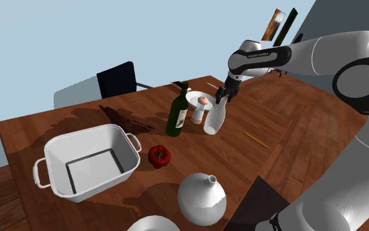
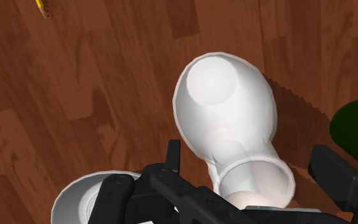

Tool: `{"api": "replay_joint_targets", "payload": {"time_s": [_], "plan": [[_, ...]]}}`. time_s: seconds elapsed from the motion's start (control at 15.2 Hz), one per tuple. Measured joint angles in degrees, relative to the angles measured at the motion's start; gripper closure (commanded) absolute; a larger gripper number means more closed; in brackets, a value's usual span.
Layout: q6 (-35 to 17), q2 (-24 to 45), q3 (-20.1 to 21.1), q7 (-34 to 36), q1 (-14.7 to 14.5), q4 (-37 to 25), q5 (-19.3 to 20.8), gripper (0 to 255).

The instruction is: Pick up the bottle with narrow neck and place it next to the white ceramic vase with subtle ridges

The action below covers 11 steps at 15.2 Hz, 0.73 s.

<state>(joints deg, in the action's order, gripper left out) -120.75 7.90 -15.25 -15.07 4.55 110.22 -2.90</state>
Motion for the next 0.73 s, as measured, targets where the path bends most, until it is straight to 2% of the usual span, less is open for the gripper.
{"api": "replay_joint_targets", "payload": {"time_s": [0.4, 0.46, 0.73], "plan": [[-0.4, 0.2, 0.0, -0.1, 0.1, 0.2, -0.1, 0], [-0.4, 0.2, 0.0, -0.1, 0.1, 0.2, -0.1, 255], [-0.4, 0.2, 0.0, -0.1, 0.1, 0.2, -0.1, 255]]}}
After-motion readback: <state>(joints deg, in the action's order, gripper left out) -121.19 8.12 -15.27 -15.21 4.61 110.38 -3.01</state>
